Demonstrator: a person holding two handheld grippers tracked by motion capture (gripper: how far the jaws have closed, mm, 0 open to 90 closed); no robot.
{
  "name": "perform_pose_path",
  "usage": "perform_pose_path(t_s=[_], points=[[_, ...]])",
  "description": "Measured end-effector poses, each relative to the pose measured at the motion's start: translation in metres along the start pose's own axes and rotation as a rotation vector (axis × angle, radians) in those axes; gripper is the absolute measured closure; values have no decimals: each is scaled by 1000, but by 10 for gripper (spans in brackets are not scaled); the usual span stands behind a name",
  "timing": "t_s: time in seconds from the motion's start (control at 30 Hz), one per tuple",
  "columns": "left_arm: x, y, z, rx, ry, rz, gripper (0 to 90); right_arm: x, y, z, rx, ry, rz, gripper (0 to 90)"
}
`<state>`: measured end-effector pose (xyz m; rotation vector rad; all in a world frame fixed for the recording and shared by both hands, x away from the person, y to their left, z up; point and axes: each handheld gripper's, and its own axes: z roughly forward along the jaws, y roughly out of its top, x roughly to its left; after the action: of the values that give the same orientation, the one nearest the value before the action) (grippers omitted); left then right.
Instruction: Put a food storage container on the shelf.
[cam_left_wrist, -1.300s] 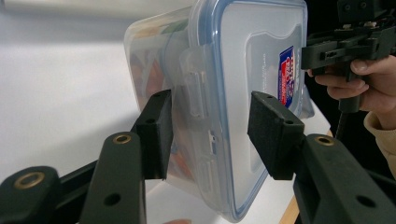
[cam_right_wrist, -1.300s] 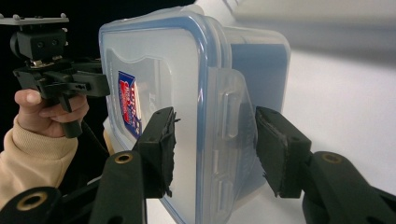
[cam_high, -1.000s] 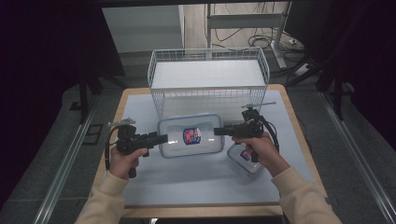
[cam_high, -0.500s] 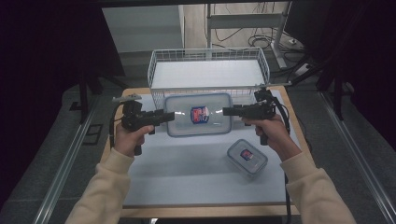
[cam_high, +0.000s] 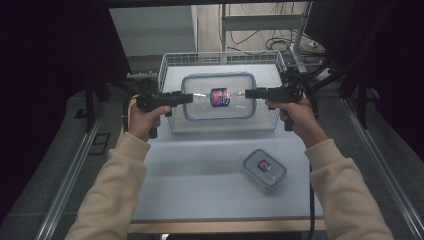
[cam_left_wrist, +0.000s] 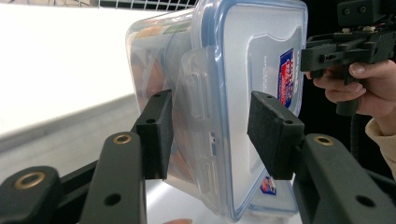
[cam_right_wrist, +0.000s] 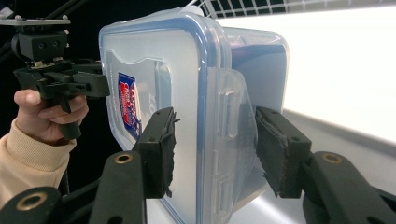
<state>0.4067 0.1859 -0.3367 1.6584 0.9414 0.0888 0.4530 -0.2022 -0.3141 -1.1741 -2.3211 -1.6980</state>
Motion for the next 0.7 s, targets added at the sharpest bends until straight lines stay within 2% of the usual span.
perform_pose_path(t_s=[0.2,0.23,0.27,0.3,0.4,0.47,0.7], points=[[9,24,10,6,-3,7,520,-10,17,1,-11,-3,8,492],[9,24,10,6,-3,7,520,-10,17,1,-11,-3,8,492],[11,31,13,9,-2,11,520,-14,22,1,-16,-3,9,492],[11,31,13,9,-2,11,520,-14,22,1,-16,-3,9,492],[18,44,19,13,-7,11,520,-21,35,2,-19,-8,6,492],[21,48,21,15,-9,11,520,-22,38,3,-19,-9,6,492],[34,63,33,29,-5,0,520,-42,56,10,-16,-7,41,489]])
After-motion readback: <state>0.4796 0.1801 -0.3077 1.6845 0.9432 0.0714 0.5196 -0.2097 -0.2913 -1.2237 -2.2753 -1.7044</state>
